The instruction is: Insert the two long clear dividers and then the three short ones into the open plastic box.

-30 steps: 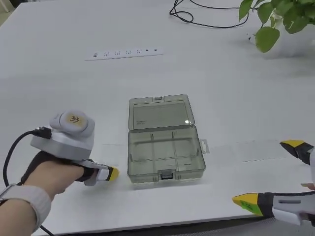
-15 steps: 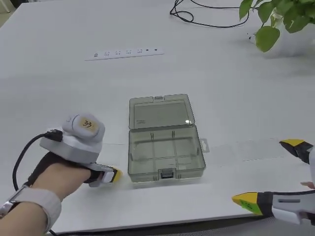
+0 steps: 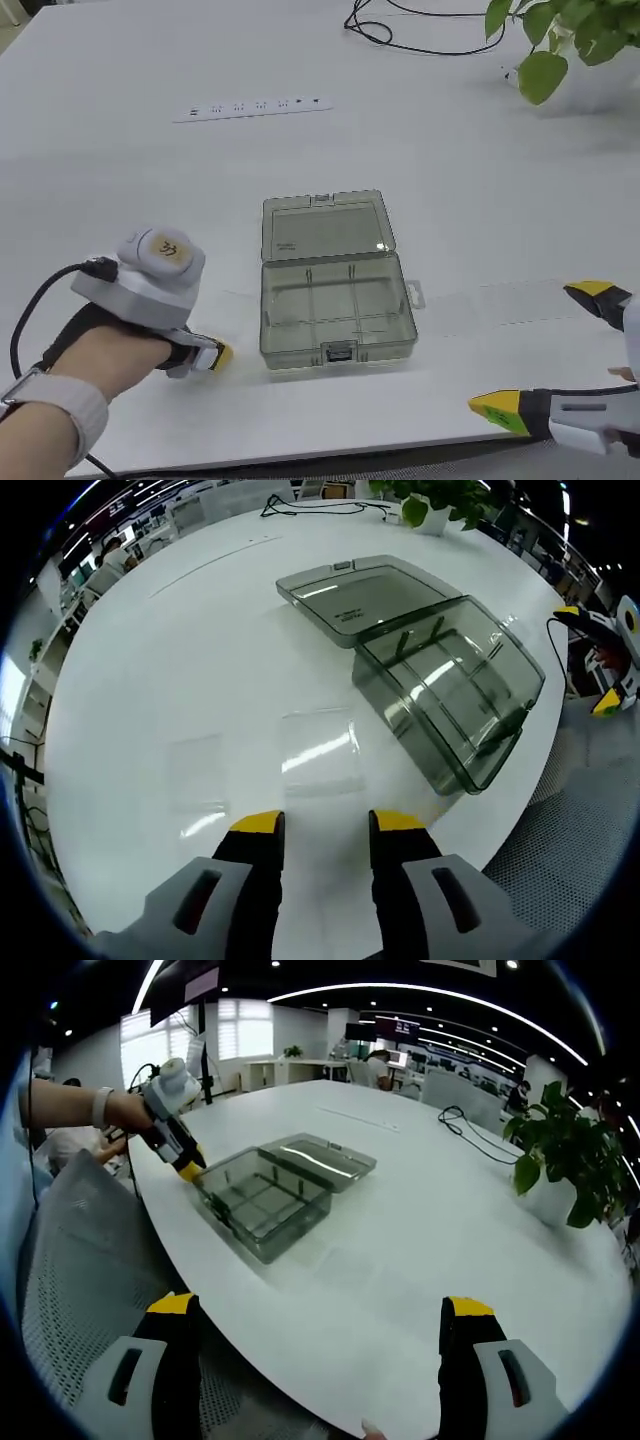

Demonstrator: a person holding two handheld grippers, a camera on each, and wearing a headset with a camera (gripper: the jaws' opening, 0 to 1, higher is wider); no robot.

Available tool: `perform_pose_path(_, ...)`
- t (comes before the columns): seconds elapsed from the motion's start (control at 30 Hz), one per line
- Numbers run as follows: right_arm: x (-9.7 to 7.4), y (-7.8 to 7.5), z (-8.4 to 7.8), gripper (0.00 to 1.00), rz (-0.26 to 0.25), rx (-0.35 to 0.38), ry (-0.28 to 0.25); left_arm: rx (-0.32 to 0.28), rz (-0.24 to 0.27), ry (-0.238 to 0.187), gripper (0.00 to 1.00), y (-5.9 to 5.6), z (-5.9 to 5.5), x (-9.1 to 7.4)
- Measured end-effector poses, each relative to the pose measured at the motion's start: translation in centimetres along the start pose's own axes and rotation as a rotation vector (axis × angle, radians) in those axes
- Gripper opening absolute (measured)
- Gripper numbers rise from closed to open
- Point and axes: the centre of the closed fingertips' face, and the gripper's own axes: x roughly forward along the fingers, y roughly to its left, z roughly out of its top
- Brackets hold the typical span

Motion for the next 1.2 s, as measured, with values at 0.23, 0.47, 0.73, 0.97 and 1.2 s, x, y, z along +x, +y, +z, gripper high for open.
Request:
perform_pose_path(0.23, 0.0, 0.1, 0.1, 1.00, 0.002, -0.006, 0.000, -0.011, -0.012, -0.009, 0.31, 0.1, 0.0, -0.2)
perform_pose_path(0.47, 0.1, 0.5, 0.4, 1.00, 0.008, -0.009, -0.003, -0.030, -0.024, -0.021, 0.30, 0.2, -0.1, -0.3)
perform_pose_path(0.73, 0.2, 0.9, 0.7, 1.00, 0.024, -0.012, -0.009, -0.083, -0.049, -0.057, 0.30, 0.2, -0.2, -0.6)
perform_pose_path(0.97, -0.1, 1.1, 1.0, 1.00, 0.024, 0.011, -0.007, -0.124, -0.063, -0.093, 0.30, 0.1, -0.1, -1.3)
perform_pose_path(1.2, -1.1, 1.4, 1.9, 1.00, 0.015, 0.064, -0.005, -0.149, -0.078, -0.130, 0.30, -0.1, 0.3, -2.8)
